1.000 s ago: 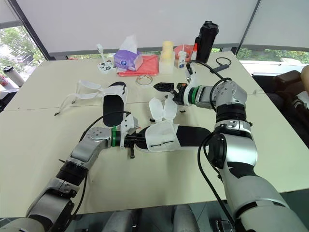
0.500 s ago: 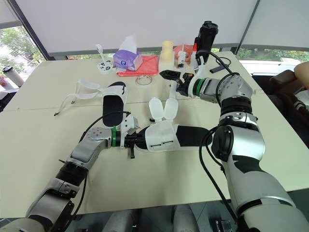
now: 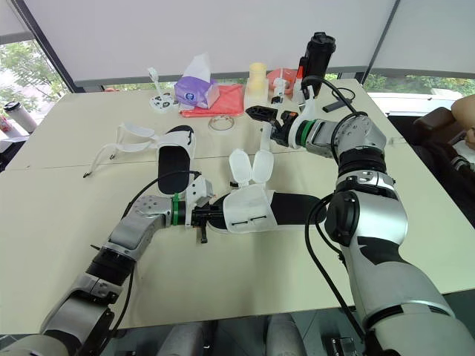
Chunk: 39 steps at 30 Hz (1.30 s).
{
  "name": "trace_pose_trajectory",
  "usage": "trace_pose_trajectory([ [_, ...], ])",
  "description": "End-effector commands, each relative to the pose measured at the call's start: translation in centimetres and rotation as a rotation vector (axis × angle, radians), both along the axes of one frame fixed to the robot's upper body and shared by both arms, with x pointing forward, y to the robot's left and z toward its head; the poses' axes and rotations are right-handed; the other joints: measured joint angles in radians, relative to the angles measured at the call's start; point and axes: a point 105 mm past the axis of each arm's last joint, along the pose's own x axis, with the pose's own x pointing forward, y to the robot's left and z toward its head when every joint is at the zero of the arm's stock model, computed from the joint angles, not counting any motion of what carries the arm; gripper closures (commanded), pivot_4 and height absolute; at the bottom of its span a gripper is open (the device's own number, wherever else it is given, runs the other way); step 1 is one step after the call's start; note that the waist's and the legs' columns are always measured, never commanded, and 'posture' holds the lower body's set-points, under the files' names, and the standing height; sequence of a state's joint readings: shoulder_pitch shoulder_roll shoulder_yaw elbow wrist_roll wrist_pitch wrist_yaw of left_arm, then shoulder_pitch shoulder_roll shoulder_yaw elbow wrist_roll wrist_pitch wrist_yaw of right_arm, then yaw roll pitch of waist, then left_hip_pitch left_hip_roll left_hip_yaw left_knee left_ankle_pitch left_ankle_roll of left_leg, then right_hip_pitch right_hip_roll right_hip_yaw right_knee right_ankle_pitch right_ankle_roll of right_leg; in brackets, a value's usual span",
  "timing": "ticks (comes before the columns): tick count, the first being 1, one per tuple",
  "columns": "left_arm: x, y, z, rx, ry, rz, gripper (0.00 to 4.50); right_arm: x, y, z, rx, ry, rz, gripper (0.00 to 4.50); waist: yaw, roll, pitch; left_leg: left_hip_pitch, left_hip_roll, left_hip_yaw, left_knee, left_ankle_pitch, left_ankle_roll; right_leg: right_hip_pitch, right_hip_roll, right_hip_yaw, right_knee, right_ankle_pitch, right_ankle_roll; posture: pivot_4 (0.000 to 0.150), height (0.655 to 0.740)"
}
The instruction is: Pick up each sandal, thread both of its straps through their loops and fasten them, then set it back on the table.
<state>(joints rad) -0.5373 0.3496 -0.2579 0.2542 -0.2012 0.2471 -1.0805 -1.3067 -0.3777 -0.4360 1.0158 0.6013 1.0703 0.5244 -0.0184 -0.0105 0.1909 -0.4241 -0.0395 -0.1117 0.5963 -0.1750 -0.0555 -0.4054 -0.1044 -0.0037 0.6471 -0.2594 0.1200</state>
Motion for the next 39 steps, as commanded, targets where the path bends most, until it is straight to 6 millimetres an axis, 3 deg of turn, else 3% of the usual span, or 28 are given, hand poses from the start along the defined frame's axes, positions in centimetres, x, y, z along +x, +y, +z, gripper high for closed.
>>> trace_pose_trajectory([
  [1, -0.6, -0.4, -1.2, 0.033, 0.026, -0.016, 4.5, 0.1, 0.1, 3.6, 0.021, -0.115, 0.002, 1.82, 0.0, 0.0, 0.0, 0.0, 0.0, 0.0, 0.0, 0.0, 0.0, 0.0, 0.0, 0.0, 0.0, 0.0, 0.0, 0.15, 0.74],
  [6, -0.7, -0.5, -1.3, 0.032, 0.028, -0.017, 4.5, -0.2, 0.4, 4.2, 0.014, -0.148, 0.027, 4.46, 0.0, 0.0, 0.0, 0.0, 0.0, 0.0, 0.0, 0.0, 0.0, 0.0, 0.0, 0.0, 0.0, 0.0, 0.0, 0.15, 0.74],
  [16, -0.7, -0.6, -1.3, 0.03, 0.028, -0.016, 4.5, -1.7, 1.0, 4.4, -0.109, -0.269, 0.11, 4.46, 0.001, 0.0, 0.0, 0.0, 0.0, 0.0, 0.0, 0.0, 0.0, 0.0, 0.0, 0.0, 0.0, 0.0, 0.0, 0.15, 0.74],
  [17, -0.6, -0.6, -1.3, 0.031, 0.027, -0.016, 4.5, -2.0, 1.0, 4.6, -0.185, -0.366, 0.11, 4.46, 0.001, 0.0, 0.0, 0.0, 0.0, 0.0, 0.0, 0.0, 0.0, 0.0, 0.0, 0.0, 0.0, 0.0, 0.0, 0.15, 0.74],
  [19, -0.6, -0.5, -1.2, 0.032, 0.025, -0.014, 4.5, -4.0, 1.6, 5.0, -0.393, -0.678, 0.129, 4.46, 0.007, 0.0, 0.0, 0.0, 0.0, -0.001, 0.0, 0.0, 0.0, 0.0, 0.0, 0.0, 0.0, 0.0, 0.001, 0.15, 0.74],
  [21, -0.5, -0.5, -1.2, 0.033, 0.023, -0.012, 4.5, -6.7, 2.4, 5.1, -0.495, -0.906, 0.176, 4.46, 0.002, 0.0, 0.0, -0.001, -0.001, -0.002, 0.0, 0.0, 0.0, 0.0, 0.0, 0.0, -0.001, -0.002, 0.003, 0.15, 0.74],
  [27, -0.5, -0.4, -1.3, 0.037, 0.025, -0.016, 4.5, -12.9, 3.7, 2.8, -0.652, -1.209, 0.311, 4.46, 0.003, 0.0, 0.0, -0.001, -0.001, -0.002, 0.0, 0.0, 0.0, 0.0, 0.0, 0.001, 0.0, -0.001, 0.003, 0.15, 0.74],
  [31, -0.5, -0.4, -1.4, 0.039, 0.026, -0.019, 4.5, -15.9, 4.0, 2.0, -0.633, -1.304, 0.397, 4.46, 0.004, 0.0, 0.0, 0.0, 0.0, -0.002, 0.0, 0.0, 0.0, 0.002, 0.0, 0.0, -0.002, -0.002, 0.003, 0.15, 0.74],
  [34, -0.5, -0.4, -1.5, 0.041, 0.026, -0.02, 4.5, -16.7, 3.9, 1.8, -0.623, -1.313, 0.417, 4.46, 0.004, 0.0, 0.0, 0.0, 0.0, -0.003, 0.0, 0.0, 0.0, 0.002, 0.0, 0.0, -0.002, -0.001, 0.002, 0.15, 0.74],
  [39, -0.7, -0.6, -1.6, 0.042, 0.034, -0.029, 4.5, -19.6, 3.4, -1.5, -0.685, -1.343, 0.607, 4.46, 0.008, 0.0, 0.0, -0.001, 0.0, -0.003, 0.0, -0.001, 0.0, 0.002, 0.0, 0.0, -0.005, -0.002, 0.002, 0.15, 0.74],
])
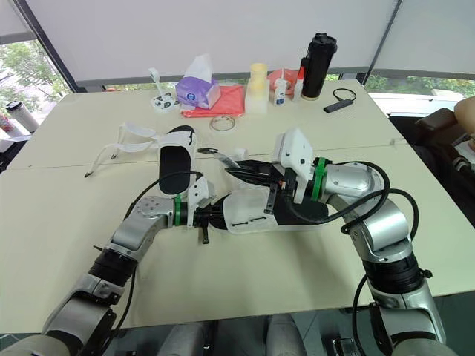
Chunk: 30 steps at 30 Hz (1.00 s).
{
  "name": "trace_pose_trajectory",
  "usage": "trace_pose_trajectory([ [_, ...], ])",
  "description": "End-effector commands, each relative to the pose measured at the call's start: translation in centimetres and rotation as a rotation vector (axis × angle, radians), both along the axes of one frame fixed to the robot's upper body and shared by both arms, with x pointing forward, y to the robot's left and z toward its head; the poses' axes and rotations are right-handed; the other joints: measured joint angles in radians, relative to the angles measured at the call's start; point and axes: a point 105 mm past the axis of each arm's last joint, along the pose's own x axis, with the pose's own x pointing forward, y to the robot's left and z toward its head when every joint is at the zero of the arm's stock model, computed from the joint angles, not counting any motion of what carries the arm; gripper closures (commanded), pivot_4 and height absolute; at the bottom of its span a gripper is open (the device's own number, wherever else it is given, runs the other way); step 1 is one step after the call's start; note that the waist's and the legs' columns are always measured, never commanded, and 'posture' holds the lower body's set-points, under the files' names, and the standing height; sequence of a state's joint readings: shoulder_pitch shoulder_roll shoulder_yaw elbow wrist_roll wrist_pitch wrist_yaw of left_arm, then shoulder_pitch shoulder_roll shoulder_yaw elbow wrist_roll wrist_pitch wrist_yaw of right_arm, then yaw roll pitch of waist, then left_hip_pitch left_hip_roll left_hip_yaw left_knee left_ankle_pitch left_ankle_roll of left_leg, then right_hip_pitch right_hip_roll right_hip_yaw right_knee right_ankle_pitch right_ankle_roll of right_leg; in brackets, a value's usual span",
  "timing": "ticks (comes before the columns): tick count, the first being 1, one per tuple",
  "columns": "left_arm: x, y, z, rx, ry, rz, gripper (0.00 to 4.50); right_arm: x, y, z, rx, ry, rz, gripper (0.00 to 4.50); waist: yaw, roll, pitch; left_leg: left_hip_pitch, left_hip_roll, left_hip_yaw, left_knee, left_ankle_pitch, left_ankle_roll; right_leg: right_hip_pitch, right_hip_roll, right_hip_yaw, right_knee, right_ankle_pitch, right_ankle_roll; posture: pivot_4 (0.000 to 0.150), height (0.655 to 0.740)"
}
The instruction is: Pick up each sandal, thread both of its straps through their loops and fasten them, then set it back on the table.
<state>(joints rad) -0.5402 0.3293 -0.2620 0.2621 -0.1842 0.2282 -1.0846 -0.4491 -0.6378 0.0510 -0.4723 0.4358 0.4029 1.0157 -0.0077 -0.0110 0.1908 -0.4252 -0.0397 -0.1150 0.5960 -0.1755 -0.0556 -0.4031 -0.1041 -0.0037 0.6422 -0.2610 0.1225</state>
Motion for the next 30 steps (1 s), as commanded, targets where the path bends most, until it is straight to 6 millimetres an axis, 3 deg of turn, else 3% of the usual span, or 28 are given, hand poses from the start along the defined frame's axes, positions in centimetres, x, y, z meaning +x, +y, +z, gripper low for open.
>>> trace_pose_trajectory([
  [1, -0.6, 0.0, -1.6, 0.046, 0.048, -0.013, 4.5, -2.8, 0.1, -0.6, -0.074, -0.075, 0.127, 4.46, -0.003, 0.0, 0.0, 0.0, 0.0, 0.0, 0.0, 0.0, 0.0, 0.0, 0.0, 0.0, -0.001, 0.0, 0.0, 0.15, 0.74],
  [13, -0.7, 0.3, -1.7, 0.053, 0.056, -0.012, 4.5, -5.0, -1.3, -5.8, -0.291, -0.137, 0.274, 4.46, -0.005, 0.0, 0.0, 0.0, 0.0, 0.0, 0.0, 0.0, 0.0, 0.002, 0.0, 0.0, -0.004, 0.0, -0.001, 0.15, 0.74],
  [20, -0.8, 0.1, -1.8, 0.056, 0.056, -0.017, 4.5, -3.8, -0.9, -7.4, -0.386, -0.426, 0.33, 4.46, -0.007, 0.0, 0.0, 0.003, 0.001, 0.001, 0.0, 0.0, 0.0, 0.005, 0.0, 0.0, -0.005, -0.001, -0.003, 0.15, 0.74],
  [23, -0.9, 0.1, -1.8, 0.056, 0.058, -0.017, 4.5, -3.2, -0.9, -7.9, -0.423, -0.541, 0.357, 3.55, -0.005, 0.0, 0.0, 0.004, 0.001, 0.001, -0.001, 0.0, 0.0, 0.006, 0.0, 0.0, -0.006, -0.001, -0.004, 0.15, 0.74],
  [30, -1.2, 0.1, -1.6, 0.041, 0.065, -0.023, 4.5, -2.6, -1.7, -9.3, -0.52, -0.686, 0.411, 0.03, -0.005, 0.0, 0.0, 0.006, 0.0, 0.001, -0.001, 0.0, 0.0, 0.009, 0.001, 0.0, -0.006, 0.0, -0.002, 0.15, 0.74],
])
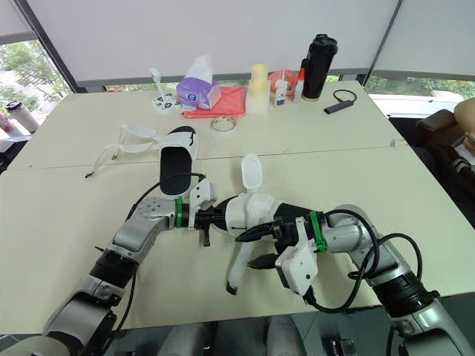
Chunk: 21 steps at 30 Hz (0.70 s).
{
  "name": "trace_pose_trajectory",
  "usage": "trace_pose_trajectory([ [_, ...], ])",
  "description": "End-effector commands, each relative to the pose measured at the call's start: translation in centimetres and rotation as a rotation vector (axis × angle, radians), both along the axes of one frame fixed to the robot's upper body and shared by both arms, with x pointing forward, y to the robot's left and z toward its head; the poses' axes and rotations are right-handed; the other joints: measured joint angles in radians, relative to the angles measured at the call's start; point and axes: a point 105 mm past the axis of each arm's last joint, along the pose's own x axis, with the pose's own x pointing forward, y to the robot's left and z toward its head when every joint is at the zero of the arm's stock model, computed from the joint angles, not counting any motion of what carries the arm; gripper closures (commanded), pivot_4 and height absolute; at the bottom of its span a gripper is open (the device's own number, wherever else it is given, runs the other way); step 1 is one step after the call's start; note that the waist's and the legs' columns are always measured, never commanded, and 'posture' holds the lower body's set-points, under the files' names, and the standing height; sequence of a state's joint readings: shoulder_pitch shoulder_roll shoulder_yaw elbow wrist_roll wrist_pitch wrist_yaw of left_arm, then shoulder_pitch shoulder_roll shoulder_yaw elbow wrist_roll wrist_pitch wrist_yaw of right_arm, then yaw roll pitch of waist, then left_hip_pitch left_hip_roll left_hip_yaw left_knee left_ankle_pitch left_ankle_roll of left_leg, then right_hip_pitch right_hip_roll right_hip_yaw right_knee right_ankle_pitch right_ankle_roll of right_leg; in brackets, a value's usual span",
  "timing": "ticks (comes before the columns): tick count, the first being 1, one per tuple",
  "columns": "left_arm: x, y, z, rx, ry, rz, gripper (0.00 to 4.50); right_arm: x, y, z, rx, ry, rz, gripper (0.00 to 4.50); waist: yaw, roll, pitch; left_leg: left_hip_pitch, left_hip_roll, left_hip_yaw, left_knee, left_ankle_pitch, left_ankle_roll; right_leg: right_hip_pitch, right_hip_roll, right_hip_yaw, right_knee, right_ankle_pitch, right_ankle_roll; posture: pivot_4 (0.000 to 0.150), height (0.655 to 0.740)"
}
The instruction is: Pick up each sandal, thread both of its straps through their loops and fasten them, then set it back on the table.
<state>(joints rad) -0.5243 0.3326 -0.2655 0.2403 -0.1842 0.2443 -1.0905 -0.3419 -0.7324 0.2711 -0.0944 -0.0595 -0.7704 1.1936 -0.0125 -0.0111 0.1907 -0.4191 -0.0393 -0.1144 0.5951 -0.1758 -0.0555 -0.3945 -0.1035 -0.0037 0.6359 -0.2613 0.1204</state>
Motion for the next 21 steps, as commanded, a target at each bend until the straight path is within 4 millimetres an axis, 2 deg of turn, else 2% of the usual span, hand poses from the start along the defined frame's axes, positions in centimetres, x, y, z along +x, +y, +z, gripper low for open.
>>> trace_pose_trajectory([
  [1, -1.0, 0.1, -1.1, 0.029, 0.054, -0.022, 4.5, 0.0, -0.9, 0.2, -0.044, -0.075, 0.024, 0.03, 0.0, 0.0, 0.0, 0.0, 0.0, 0.0, 0.0, 0.0, 0.0, 0.0, 0.0, 0.0, 0.0, 0.0, 0.0, 0.15, 0.74],
  [5, -1.9, 0.4, -0.3, 0.022, 0.053, -0.053, 4.5, -0.4, -3.2, 0.0, -0.102, 0.009, -0.06, 0.03, 0.002, 0.0, 0.0, 0.0, 0.0, 0.0, 0.0, 0.0, 0.0, 0.0, 0.0, 0.0, 0.0, -0.001, -0.002, 0.15, 0.74],
  [10, -3.4, 0.6, 0.2, 0.026, 0.051, -0.091, 4.5, -1.7, -4.4, 2.2, 0.037, 0.414, -0.311, 0.03, 0.002, 0.001, 0.0, 0.0, 0.001, -0.001, -0.001, -0.001, 0.001, 0.0, -0.001, 0.001, -0.001, -0.001, -0.003, 0.15, 0.74],
  [14, -3.7, 0.5, 0.2, 0.026, 0.049, -0.089, 4.5, -2.2, -4.3, 3.0, 0.112, 0.817, -0.526, 0.03, 0.004, 0.001, 0.0, 0.0, 0.002, -0.001, 0.0, -0.001, 0.001, 0.0, -0.001, 0.001, -0.002, -0.001, -0.004, 0.15, 0.74],
  [18, -3.8, 0.1, 0.1, 0.042, 0.035, -0.106, 4.5, -2.5, -4.0, 3.0, 0.098, 1.133, -0.672, 0.03, 0.006, 0.001, 0.0, -0.001, 0.003, 0.0, 0.0, -0.001, 0.001, 0.001, -0.002, 0.001, -0.003, -0.001, -0.004, 0.15, 0.74],
  [21, -3.1, 0.3, -0.1, 0.054, 0.019, -0.088, 4.5, -2.5, -3.8, 2.6, 0.082, 1.302, -0.752, 0.03, 0.009, 0.001, 0.0, -0.005, 0.002, 0.0, 0.0, -0.001, 0.002, -0.001, -0.003, 0.001, -0.005, -0.001, -0.004, 0.15, 0.74],
])
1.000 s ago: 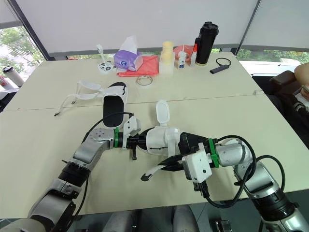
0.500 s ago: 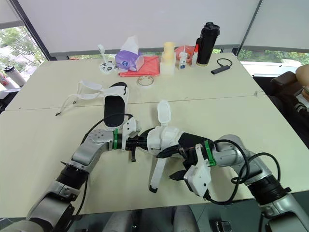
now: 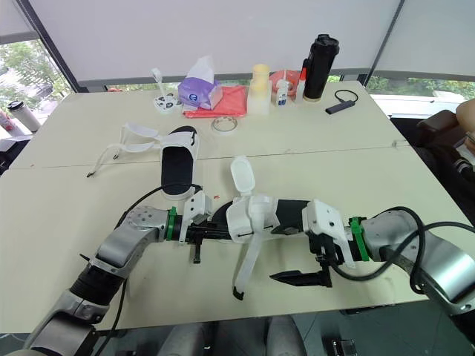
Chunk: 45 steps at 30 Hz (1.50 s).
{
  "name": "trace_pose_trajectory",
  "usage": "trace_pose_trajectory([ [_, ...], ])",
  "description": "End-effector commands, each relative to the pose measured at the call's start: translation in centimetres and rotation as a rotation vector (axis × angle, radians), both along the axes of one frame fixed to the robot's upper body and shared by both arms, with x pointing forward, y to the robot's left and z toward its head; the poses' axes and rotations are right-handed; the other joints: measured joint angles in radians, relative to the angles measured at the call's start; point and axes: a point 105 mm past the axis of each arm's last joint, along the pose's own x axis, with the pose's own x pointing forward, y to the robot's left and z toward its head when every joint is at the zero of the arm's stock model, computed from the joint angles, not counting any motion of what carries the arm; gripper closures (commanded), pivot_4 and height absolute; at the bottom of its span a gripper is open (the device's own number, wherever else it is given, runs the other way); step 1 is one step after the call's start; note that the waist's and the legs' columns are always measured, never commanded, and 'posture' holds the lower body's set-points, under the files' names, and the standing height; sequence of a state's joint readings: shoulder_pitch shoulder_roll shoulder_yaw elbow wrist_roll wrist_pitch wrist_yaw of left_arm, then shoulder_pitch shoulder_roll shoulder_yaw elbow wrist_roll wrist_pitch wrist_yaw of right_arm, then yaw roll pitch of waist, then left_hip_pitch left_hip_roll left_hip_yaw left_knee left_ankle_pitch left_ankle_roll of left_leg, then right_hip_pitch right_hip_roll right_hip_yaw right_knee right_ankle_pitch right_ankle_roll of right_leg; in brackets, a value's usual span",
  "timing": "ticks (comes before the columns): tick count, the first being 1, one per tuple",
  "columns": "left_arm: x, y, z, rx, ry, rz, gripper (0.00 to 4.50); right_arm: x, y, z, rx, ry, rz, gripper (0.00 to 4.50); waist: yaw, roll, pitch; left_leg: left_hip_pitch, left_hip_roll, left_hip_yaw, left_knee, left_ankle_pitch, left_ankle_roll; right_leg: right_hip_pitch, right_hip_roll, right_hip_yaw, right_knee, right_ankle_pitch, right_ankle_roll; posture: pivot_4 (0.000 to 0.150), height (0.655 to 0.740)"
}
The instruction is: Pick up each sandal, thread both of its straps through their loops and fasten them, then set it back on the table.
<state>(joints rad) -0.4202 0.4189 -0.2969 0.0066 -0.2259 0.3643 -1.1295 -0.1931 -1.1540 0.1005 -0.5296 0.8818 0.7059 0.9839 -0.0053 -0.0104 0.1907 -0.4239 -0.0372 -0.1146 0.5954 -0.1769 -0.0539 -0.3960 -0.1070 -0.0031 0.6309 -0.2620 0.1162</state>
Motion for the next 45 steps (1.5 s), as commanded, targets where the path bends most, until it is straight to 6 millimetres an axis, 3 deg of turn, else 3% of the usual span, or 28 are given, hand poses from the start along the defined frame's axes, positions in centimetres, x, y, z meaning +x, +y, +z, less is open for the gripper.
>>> trace_pose_trajectory([
  [1, 0.4, -0.2, -0.2, 0.016, -0.018, -0.002, 4.5, -0.6, 0.6, 0.1, 0.01, 0.177, -0.047, 0.03, 0.007, 0.0, 0.0, -0.001, -0.001, 0.0, 0.0, 0.0, 0.0, -0.001, 0.0, 0.0, 0.0, 0.0, 0.0, 0.15, 0.74],
  [10, 2.1, 0.4, 1.0, -0.019, -0.084, 0.069, 4.5, -1.2, 1.2, -1.0, -0.012, 0.442, -0.111, 0.03, 0.018, 0.0, 0.0, -0.002, -0.003, 0.001, 0.001, 0.0, 0.001, -0.002, 0.0, -0.001, -0.001, 0.0, 0.0, 0.15, 0.74],
  [17, 1.9, -0.5, 0.6, -0.025, -0.095, 0.063, 4.5, 0.5, 2.4, -2.0, 0.053, 0.581, -0.203, 0.03, 0.018, 0.0, 0.0, -0.002, -0.003, 0.001, 0.001, 0.0, 0.001, -0.002, 0.001, -0.001, 0.0, 0.001, 0.001, 0.15, 0.74],
  [25, 1.8, -0.6, 0.1, -0.02, -0.093, 0.062, 4.5, 1.8, 3.4, -2.8, 0.121, 0.668, -0.297, 0.03, 0.018, 0.0, 0.0, -0.002, -0.003, 0.001, 0.001, 0.0, 0.001, -0.002, 0.002, -0.001, 0.0, 0.002, 0.002, 0.15, 0.74],
  [38, 2.0, -0.5, -0.1, -0.015, -0.089, 0.067, 4.5, 1.1, 4.9, -3.8, 0.145, 0.693, -0.314, 0.03, 0.016, 0.0, 0.0, -0.002, -0.002, 0.0, 0.001, 0.0, 0.001, -0.002, 0.003, -0.001, 0.0, 0.002, 0.002, 0.15, 0.74],
  [41, 2.0, -0.5, 0.0, -0.016, -0.09, 0.069, 4.5, 0.9, 5.3, -3.9, 0.147, 0.692, -0.311, 0.86, 0.016, 0.0, 0.0, -0.002, -0.002, 0.0, 0.001, 0.0, 0.001, -0.002, 0.003, -0.001, 0.0, 0.002, 0.002, 0.15, 0.74],
  [45, 2.1, -0.5, 0.0, -0.017, -0.09, 0.069, 4.5, 0.9, 5.5, -3.8, 0.152, 0.686, -0.311, 2.88, 0.016, 0.0, 0.0, -0.002, -0.002, 0.0, 0.001, 0.0, 0.001, -0.002, 0.003, -0.001, 0.0, 0.002, 0.002, 0.15, 0.74],
])
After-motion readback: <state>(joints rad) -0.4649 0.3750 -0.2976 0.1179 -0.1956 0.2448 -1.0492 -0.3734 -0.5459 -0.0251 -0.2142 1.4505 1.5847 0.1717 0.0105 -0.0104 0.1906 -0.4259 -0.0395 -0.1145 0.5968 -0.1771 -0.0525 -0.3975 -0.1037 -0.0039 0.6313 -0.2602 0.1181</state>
